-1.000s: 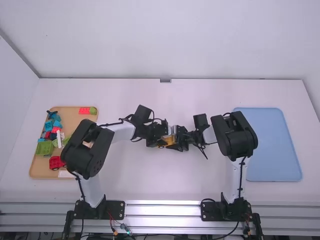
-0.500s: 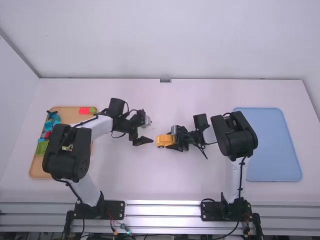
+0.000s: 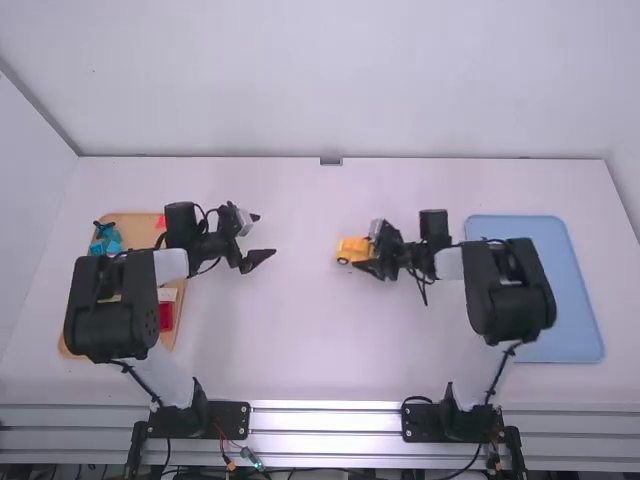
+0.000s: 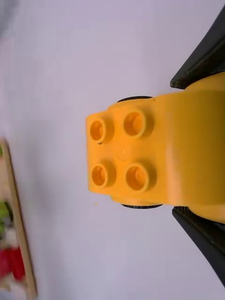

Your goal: Assemble lego blocks to make yellow taxi

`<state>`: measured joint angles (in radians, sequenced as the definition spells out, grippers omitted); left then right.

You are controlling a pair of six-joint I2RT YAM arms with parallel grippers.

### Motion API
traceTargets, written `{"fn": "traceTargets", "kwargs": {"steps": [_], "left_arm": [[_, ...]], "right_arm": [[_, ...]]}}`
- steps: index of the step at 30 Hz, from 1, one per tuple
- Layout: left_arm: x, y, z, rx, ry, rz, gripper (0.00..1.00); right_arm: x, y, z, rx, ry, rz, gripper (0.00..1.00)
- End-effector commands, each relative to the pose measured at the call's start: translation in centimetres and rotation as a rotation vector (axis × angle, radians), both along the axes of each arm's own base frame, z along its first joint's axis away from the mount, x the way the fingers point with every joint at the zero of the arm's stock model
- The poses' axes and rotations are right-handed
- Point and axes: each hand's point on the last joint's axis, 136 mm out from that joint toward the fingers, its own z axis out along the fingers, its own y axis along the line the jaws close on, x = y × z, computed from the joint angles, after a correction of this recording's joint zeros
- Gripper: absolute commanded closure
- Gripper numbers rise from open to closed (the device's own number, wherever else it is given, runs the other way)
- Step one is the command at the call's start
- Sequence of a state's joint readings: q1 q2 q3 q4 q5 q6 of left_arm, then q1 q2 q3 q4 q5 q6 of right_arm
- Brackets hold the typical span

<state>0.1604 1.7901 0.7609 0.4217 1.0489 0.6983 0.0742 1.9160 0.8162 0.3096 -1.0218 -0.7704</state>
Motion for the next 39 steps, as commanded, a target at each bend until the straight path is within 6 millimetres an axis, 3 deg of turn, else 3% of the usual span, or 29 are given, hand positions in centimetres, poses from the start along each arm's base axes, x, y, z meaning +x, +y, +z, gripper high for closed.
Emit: {"fn": "traceTargets", "kwargs": {"steps": [1,2,3,4,5,7,8,11,14,18,22,27,30,31,37,39], "left_arm": [[1.2,1.6,-0.5,-0.072,0.161,0.227,0.01],[1.5,1.9,-0.3,-0.086,0.152,0.264,0.01],[2.2,2.7,0.1,-0.107,0.129,0.337,0.01],[2.4,2.9,0.2,-0.112,0.124,0.357,0.01],[3.0,3.8,0.5,-0.135,0.113,0.437,0.01],[3.8,5.7,0.7,-0.179,0.106,0.588,0.01],[3.9,6.2,0.8,-0.193,0.107,0.624,0.01],[4.0,8.4,0.1,-0.211,0.115,0.784,0.01],[3.7,9.3,-1.0,-0.156,0.123,0.828,0.01],[3.8,9.6,-2.1,-0.116,0.177,0.849,0.01],[4.0,9.7,-2.5,-0.11,0.216,0.852,0.01],[4.6,9.0,-2.4,-0.127,0.272,0.848,0.01],[4.9,8.1,-2.1,-0.117,0.282,0.829,0.01],[5.0,7.7,-1.9,-0.115,0.283,0.82,0.01],[5.3,5.2,0.3,-0.051,0.262,0.746,0.01],[5.1,4.8,2.2,-0.033,0.244,0.763,0.01]], "right_arm": [[2.3,-3.9,2.7,-0.056,-0.009,-0.181,0.43],[2.7,-5.5,3.1,-0.079,0.004,-0.242,0.43],[3.1,-8.4,3.7,-0.115,0.024,-0.345,0.43],[3.2,-9.1,3.8,-0.124,0.029,-0.37,0.43],[3.4,-12.3,4.2,-0.163,0.056,-0.48,0.44],[3.0,-16.9,4.3,-0.223,0.092,-0.625,0.46],[2.9,-17.8,4.3,-0.229,0.102,-0.655,0.46],[1.5,-26.3,3.2,-0.279,0.246,-0.991,0.46],[-0.5,-31.1,1.9,-0.285,0.349,-1.186,0.46],[-2.3,-35.2,-0.2,-0.291,0.43,-1.37,0.46],[-3.7,-36.9,-2.1,-0.299,0.505,-1.474,0.45],[-5.2,-37.9,-3.3,-0.347,0.565,-1.552,0.28],[-5.4,-38.1,-3.3,-0.348,0.581,-1.582,0.1],[-5.4,-37.9,-3.2,-0.351,0.581,-1.575,0.01],[-5.7,-36.5,-1.3,-0.39,0.591,-1.603,0.01],[-5.6,-35.9,0.7,-0.41,0.561,-1.639,0.01]]}}
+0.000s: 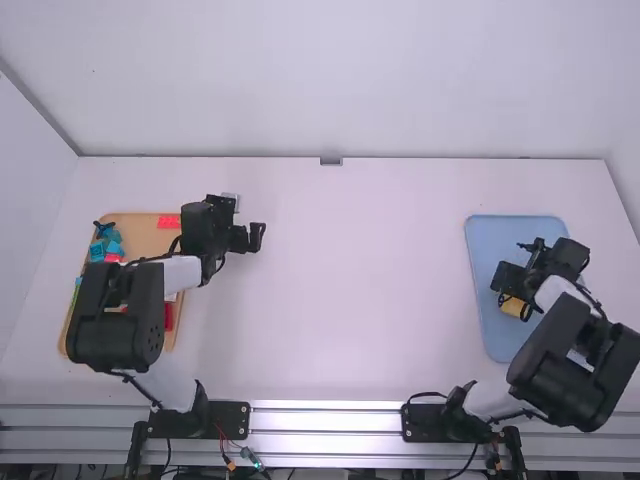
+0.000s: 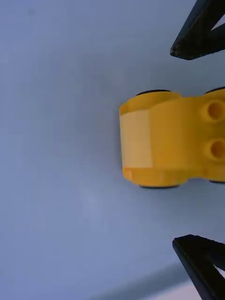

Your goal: Assemble lego blocks to make yellow taxi

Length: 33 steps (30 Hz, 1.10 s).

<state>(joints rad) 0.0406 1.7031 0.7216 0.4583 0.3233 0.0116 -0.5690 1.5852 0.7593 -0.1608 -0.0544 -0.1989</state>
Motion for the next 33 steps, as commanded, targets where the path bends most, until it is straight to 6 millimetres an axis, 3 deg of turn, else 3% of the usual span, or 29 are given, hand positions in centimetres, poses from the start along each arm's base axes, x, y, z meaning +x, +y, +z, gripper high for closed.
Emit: {"fn": "traceTargets", "kwargs": {"steps": [1,7,8,15,20,24,33], "left_arm": [[0.9,-0.4,5.6,0.05,-0.115,0.004,0.01],[-1.5,-1.9,12.7,0.058,-0.202,-0.017,0.01],[-2.6,-2.2,15.1,0.056,-0.251,-0.024,0.01],[-7.1,-2.2,22.8,-0.012,-0.401,0.004,0.01],[-8.0,0.3,20.9,0.051,-0.363,0.078,0.06],[-9.4,1.2,18.8,0.077,-0.31,0.124,0.11],[-12.2,3.7,16.0,0.143,-0.308,0.254,0.26]], "right_arm": [[0.9,-0.1,4.4,-0.093,-0.063,-0.054,0.01],[2.1,4.4,11.2,-0.153,-0.216,0.072,0.01],[2.3,6.7,13.7,-0.163,-0.289,0.136,0.01],[1.1,14.2,22.4,-0.207,-0.573,0.341,0.01],[0.8,16.2,22.6,-0.155,-0.638,0.368,0.06],[0.4,17.8,22.8,-0.109,-0.704,0.381,0.11],[-1.1,18.0,23.2,-0.119,-0.868,0.363,0.28]]}}
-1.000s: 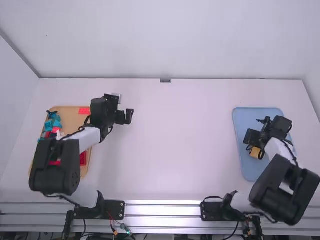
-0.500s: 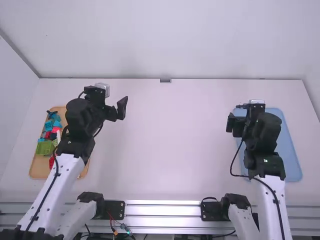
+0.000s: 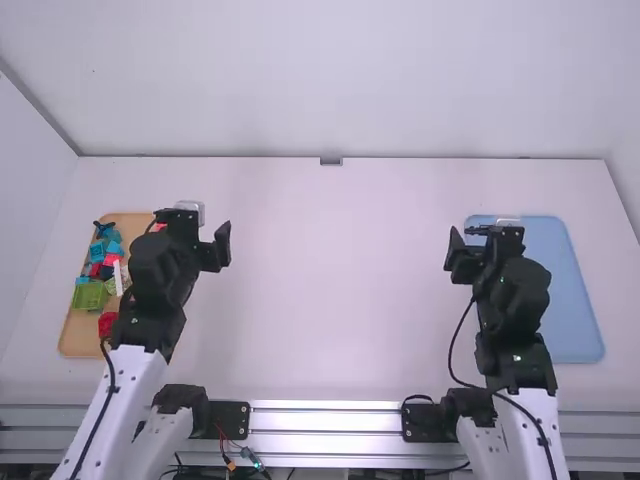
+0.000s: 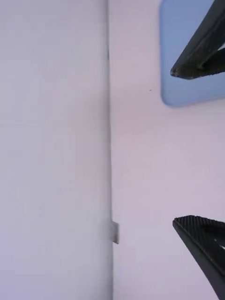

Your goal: Assemble lego blocks to make yellow taxi

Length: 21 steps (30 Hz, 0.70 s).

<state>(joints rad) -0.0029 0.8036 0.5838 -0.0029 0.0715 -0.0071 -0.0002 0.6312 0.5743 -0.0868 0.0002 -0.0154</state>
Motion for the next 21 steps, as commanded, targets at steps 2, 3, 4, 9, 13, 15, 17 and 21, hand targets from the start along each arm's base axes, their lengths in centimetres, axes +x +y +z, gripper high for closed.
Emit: {"fn": "traceTargets", "kwargs": {"steps": [2,3,4,9,13,15,17,21], "left_arm": [[-1.4,1.3,-1.0,0.029,-0.015,0.069,0.29],[-1.8,1.3,-1.4,0.029,-0.015,0.069,0.32],[-2.3,1.3,-2.0,0.029,-0.015,0.069,0.35],[-3.9,1.3,-4.3,0.029,-0.015,0.069,0.45],[-5.1,1.3,-6.4,0.029,-0.015,0.069,0.54],[-5.6,1.3,-7.6,0.029,-0.015,0.069,0.59],[-6.0,1.3,-8.5,0.029,-0.015,0.069,0.63],[-6.8,1.3,-10.6,0.029,-0.015,0.069,0.71]], "right_arm": [[-0.8,0.0,-0.2,0.015,-0.06,-0.003,0.31],[-1.0,0.0,-0.1,0.015,-0.084,-0.003,0.33],[-1.4,0.0,-0.8,0.015,-0.088,-0.003,0.36],[-2.7,0.0,-3.3,0.015,-0.088,-0.003,0.47],[-3.4,0.0,-5.5,0.015,-0.088,-0.003,0.56],[-3.8,0.0,-6.8,0.015,-0.088,-0.003,0.61],[-4.0,0.0,-7.6,0.015,-0.088,-0.003,0.64],[-4.4,0.0,-9.7,0.015,-0.088,-0.003,0.72]]}}
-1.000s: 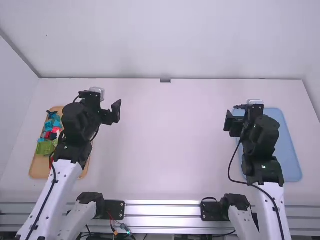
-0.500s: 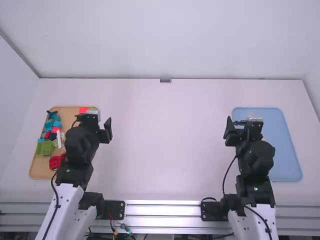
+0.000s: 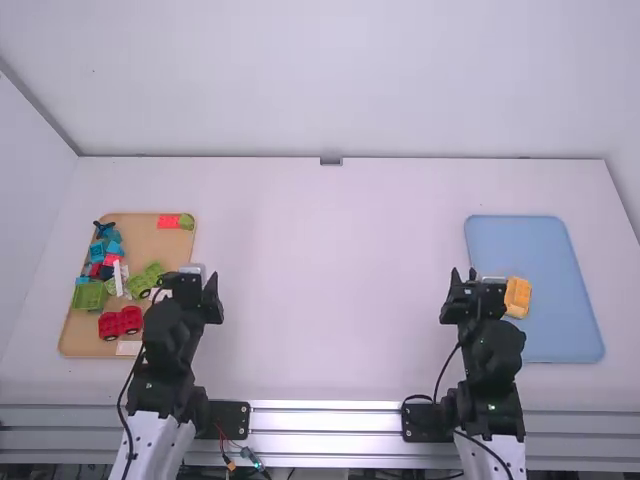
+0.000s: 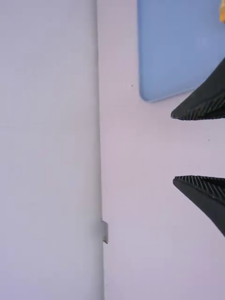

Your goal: Assemble lego blocks to make yellow taxi

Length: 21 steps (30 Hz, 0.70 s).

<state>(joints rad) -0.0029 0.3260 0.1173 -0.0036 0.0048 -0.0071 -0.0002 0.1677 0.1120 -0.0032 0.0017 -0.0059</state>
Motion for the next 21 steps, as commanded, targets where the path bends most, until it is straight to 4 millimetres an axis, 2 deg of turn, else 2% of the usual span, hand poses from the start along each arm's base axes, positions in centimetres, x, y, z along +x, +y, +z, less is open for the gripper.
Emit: {"fn": "traceTargets", "kwargs": {"steps": [1,5,9,21], "left_arm": [[-0.4,0.2,-1.2,0.008,-0.005,0.005,0.74],[-0.8,0.2,-2.7,0.008,-0.012,0.005,0.81],[-0.8,0.2,-1.1,0.008,-0.083,0.006,0.88],[-1.0,0.2,1.8,0.008,-0.212,0.006,1.0]], "right_arm": [[-0.2,0.0,-1.2,0.006,-0.004,0.001,0.74],[-0.3,0.0,-2.8,0.006,-0.006,0.001,0.81],[-0.5,0.0,-1.6,0.006,-0.059,0.001,0.87],[-0.5,0.0,-1.6,0.006,-0.059,0.001,1.0]]}}
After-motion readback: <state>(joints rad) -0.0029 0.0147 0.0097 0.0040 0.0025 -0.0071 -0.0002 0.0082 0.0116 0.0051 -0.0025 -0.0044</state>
